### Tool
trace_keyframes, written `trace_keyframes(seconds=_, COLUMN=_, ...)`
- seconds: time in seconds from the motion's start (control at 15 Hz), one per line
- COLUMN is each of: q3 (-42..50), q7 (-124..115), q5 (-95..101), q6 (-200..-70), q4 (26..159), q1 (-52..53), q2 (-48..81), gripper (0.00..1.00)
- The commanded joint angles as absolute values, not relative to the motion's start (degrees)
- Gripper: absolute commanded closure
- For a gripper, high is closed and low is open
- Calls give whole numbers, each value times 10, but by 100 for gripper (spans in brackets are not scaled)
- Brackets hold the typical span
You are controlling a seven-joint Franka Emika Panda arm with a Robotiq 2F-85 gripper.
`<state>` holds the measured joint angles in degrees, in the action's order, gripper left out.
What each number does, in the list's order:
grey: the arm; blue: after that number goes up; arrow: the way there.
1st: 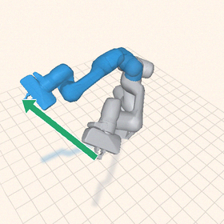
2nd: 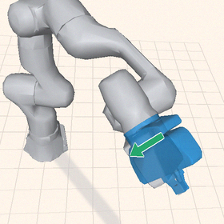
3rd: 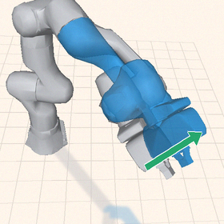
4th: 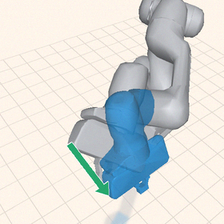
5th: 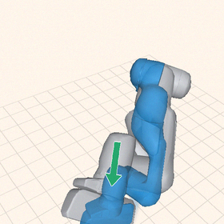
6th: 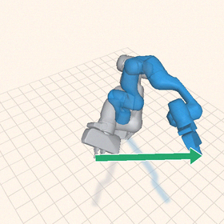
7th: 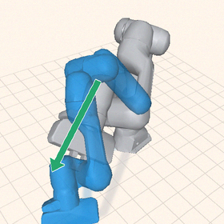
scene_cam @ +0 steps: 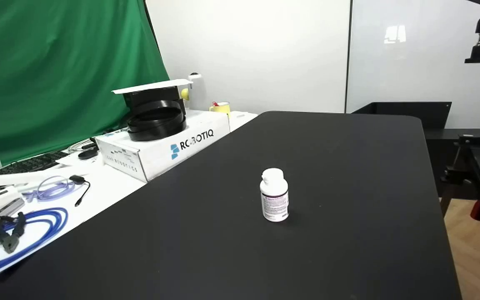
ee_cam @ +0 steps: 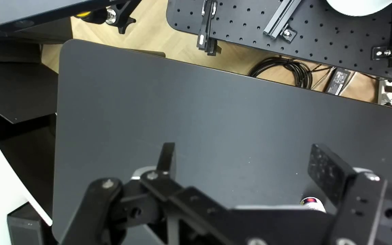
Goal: Pick the bottle and move it slightly to the bottom on the table
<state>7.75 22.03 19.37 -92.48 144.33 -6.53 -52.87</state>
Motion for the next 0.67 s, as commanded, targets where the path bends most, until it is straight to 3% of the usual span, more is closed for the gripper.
trace_keyframes(seconds=0.0, q3=90, q7=208, q5=204, q6=-919, q4=1441, q1=-45, q2=-530, gripper=0)
trace_keyframes(seconds=0.27, q3=90, q7=208, q5=204, q6=-919, q4=1441, q1=-45, q2=-530, gripper=0)
trace_keyframes(seconds=0.6, q3=98, q7=203, q5=163, q6=-1034, q4=1454, q1=1, q2=-480, gripper=0)
